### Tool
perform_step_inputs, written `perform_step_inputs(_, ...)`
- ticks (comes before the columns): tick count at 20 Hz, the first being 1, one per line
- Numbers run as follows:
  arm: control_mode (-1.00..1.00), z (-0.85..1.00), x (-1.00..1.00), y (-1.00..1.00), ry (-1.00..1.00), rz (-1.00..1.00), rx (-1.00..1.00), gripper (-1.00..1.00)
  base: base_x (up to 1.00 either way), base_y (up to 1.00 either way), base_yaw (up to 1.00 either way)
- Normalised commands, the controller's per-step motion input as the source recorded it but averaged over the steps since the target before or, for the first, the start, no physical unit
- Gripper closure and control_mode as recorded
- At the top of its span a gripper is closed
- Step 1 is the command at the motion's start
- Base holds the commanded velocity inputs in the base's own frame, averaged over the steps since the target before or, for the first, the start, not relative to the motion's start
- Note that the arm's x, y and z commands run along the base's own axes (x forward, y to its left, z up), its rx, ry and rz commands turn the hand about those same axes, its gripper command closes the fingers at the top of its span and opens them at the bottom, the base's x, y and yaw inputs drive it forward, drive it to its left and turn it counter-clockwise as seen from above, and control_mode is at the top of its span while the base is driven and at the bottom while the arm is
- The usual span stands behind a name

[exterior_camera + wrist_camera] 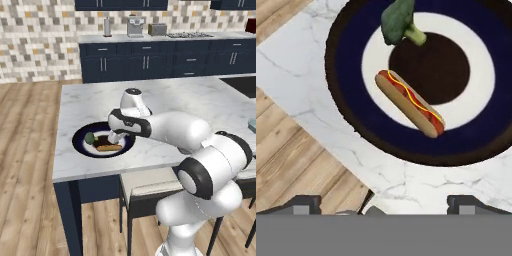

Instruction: Place one cooked food and one vegetable from the large plate to each tupperware container.

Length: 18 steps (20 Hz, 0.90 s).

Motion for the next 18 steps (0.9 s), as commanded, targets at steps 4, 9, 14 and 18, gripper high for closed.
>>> perform_step_inputs(4,-1.00,-0.20,0.56,0.45,0.09,0.30,-0.08,-1.00,0.00,0.00,0.00)
perform_step_inputs(9,-1.00,-0.34,0.64,0.32,0.19,0.04,-0.14,-1.00,0.00,0.00,0.00)
perform_step_inputs(14,-1.00,-0.44,0.51,0.07,0.10,0.06,-0.05,-1.00,0.00,0.00,0.00)
perform_step_inputs(18,-1.00,-0.51,0.36,0.00,-0.01,0.15,0.00,-1.00,0.00,0.00,0.00)
